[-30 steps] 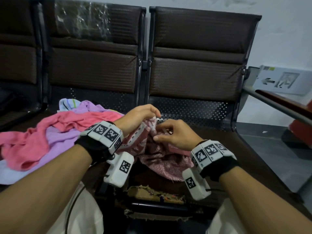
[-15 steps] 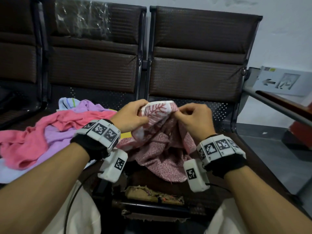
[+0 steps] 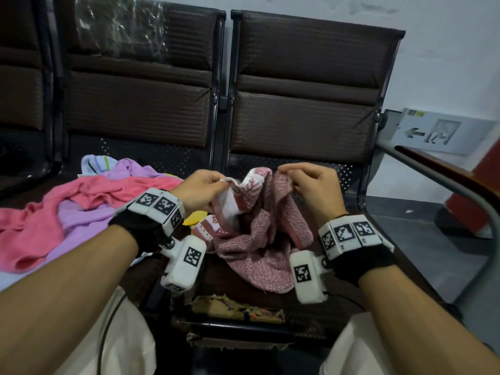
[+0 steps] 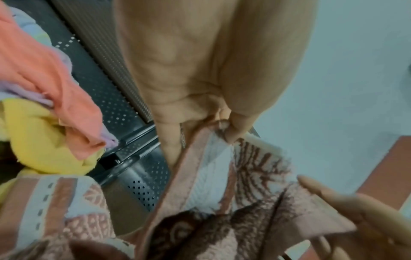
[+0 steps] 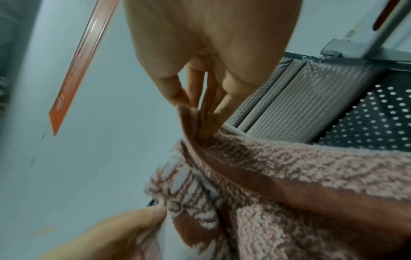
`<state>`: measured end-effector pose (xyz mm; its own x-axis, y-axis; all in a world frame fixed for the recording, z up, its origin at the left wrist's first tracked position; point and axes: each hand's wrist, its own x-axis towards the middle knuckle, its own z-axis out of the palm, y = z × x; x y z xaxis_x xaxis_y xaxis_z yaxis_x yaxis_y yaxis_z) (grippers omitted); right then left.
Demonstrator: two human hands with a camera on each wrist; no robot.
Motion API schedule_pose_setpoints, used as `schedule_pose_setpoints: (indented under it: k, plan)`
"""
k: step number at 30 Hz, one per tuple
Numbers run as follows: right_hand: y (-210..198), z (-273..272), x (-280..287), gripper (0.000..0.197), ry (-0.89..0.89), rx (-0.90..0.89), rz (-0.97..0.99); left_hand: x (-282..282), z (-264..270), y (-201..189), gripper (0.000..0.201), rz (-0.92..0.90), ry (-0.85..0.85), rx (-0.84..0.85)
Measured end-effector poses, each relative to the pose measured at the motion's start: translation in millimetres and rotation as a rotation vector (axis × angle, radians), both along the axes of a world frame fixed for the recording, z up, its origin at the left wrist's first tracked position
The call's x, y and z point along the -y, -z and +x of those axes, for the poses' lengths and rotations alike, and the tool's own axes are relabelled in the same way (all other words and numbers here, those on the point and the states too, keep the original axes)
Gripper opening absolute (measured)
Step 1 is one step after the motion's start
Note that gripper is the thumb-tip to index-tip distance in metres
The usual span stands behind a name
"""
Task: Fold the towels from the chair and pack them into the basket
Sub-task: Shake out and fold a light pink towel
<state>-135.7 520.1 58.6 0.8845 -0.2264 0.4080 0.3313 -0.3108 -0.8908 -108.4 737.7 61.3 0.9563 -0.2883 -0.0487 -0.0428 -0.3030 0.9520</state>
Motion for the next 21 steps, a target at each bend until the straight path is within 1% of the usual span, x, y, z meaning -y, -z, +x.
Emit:
schedule_pose_setpoints:
  k: [1,2,4,5,6,8,10,12,13,14,16,18,19,21]
  plan:
    - [0,1,2,0.024,-0.013,-0.031,-0.002,0,-1,0,0.018,-0.026,-0.019,-0.018]
    - [2,2,5,0.030,-0.018,-0.063,-0.054,0,0,-1,0.019,-0.050,-0.054,-0.006]
    - [7,1,10,0.041,-0.033,-0.127,-0.258,-3,4,-1,0.017,-0.051,-0.176,0.107]
    - [8,0,11,0.043,-0.049,-0.150,-0.352,-6,6,-2,0.016,-0.041,-0.240,0.158]
    - [8,-2,12,0.043,-0.063,-0.158,-0.417,-9,9,-1,0.018,-0.039,-0.283,0.173]
    - [7,-7,12,0.037,-0.072,-0.128,-0.526,-14,11,1,0.020,-0.059,-0.292,0.117]
    - [3,-14,10,0.020,-0.056,-0.088,-0.722,-16,8,1,0.017,-0.081,-0.274,0.061]
    - [-4,-23,4,0.002,-0.092,-0.062,-0.912,-15,7,0,0.011,-0.123,-0.284,0.063]
    - [-7,-28,0,0.001,-0.149,-0.032,-0.937,-13,5,-1,0.010,-0.154,-0.296,0.075]
    - [-10,-32,-4,0.002,-0.221,0.006,-0.894,-12,5,-2,0.010,-0.180,-0.303,0.089]
    - [-16,-40,-17,0.004,-0.313,0.054,-0.680,-8,2,-5,0.015,-0.241,-0.286,0.106]
    - [-16,-41,-27,0.009,-0.320,0.055,-0.523,-2,-3,-6,0.018,-0.276,-0.231,0.138]
    - [-13,-40,-30,0.010,-0.294,0.048,-0.507,1,-5,-5,0.019,-0.263,-0.199,0.156]
    - [-5,-33,-32,0.010,-0.223,0.029,-0.542,8,-9,-3,0.020,-0.210,-0.131,0.180]
